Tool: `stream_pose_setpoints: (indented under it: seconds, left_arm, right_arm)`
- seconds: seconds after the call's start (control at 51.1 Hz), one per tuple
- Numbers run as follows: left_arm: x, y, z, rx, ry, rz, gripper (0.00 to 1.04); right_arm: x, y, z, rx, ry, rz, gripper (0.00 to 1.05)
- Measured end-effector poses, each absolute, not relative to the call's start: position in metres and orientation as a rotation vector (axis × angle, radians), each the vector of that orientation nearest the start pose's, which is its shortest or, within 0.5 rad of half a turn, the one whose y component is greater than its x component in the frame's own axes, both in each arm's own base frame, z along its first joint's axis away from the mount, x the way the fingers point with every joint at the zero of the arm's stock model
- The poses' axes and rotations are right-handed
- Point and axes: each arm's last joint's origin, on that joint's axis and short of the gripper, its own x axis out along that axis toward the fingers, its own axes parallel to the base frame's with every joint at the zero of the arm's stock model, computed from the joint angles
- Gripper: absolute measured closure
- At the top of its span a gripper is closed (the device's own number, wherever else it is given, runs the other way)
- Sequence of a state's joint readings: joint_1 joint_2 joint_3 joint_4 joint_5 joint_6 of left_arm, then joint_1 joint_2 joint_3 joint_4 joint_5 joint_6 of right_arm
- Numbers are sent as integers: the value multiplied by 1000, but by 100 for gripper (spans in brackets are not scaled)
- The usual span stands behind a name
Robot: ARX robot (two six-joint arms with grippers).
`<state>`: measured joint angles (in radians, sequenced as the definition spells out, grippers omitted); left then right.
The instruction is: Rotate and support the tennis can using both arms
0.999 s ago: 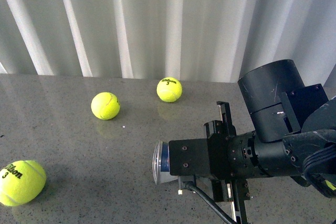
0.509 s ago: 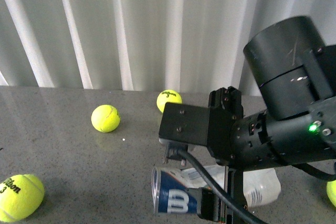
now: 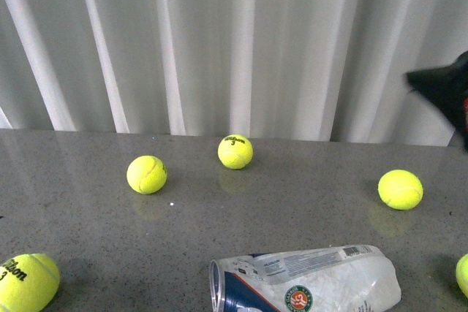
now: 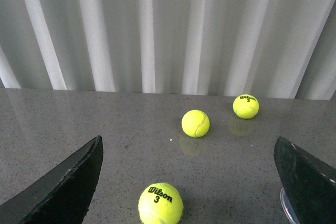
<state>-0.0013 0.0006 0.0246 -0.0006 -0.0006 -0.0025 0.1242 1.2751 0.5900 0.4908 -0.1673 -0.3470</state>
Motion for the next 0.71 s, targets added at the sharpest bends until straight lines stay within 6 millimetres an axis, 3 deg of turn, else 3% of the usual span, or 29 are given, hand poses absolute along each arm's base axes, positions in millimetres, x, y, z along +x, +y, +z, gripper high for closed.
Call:
stream_pose_setpoints:
  seconds: [0.196,0.353,0.49,0.705]
  left_arm:
    - [96,0,172,-2,-23,0,7]
    - [96,0,172,-2,-23,-1,7]
    - [96,0,172,-2,-23,0,7]
    - [96,0,172,-3,-23,0,7]
  right_arm:
    - [236,-21,233,-104,75,-117,7]
    - [212,-32,219,-39,61,-215,7]
    - [191,-27,207,-17,5,-23,29]
    - [169,-17,191,-12,11,-10,63]
